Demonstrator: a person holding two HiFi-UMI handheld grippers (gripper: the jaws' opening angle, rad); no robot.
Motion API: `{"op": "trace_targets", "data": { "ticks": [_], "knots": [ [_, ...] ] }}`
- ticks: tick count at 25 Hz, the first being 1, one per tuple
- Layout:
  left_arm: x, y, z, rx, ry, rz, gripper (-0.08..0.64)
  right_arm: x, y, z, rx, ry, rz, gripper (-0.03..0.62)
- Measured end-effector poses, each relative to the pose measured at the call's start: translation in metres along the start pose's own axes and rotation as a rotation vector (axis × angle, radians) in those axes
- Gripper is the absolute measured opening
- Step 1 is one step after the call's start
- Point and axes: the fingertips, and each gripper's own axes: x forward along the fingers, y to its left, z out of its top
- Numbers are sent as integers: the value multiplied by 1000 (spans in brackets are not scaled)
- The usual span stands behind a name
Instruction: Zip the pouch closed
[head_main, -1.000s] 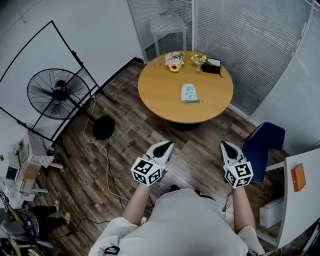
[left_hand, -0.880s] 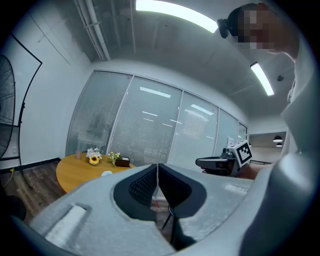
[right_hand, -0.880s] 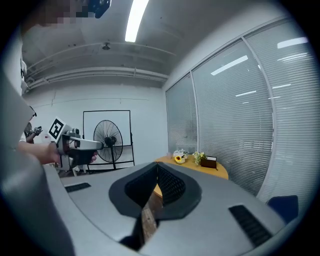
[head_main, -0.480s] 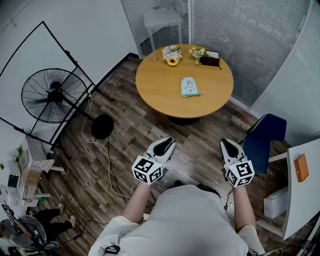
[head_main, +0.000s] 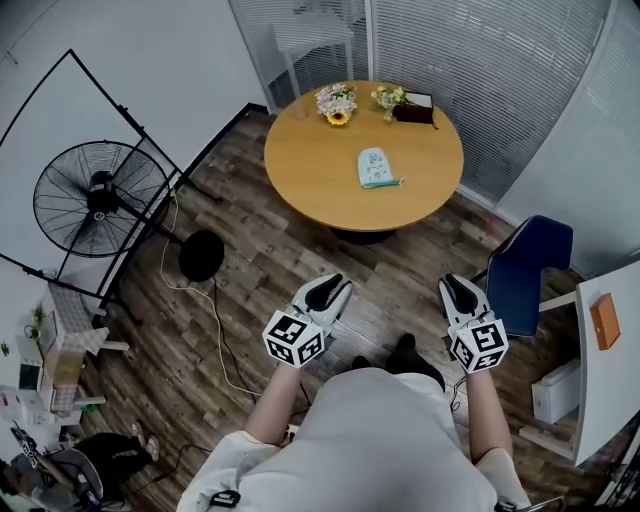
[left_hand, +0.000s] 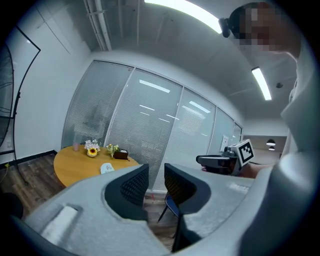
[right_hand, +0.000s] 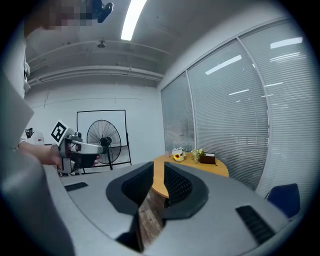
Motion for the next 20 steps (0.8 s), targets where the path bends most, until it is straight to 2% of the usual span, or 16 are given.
{"op": "trace_targets", "data": {
  "ticks": [4,9,20],
  "knots": [
    [13,3,-1,1,5,-18,95,13,-5,-2,-12,20,29,52],
    [35,16,-2,1,17,-5,95,39,-20,-7,-31,38,63,53],
    [134,58,13,-1,53,55,95,122,-114,-4,-13,79,140,53]
  ]
}}
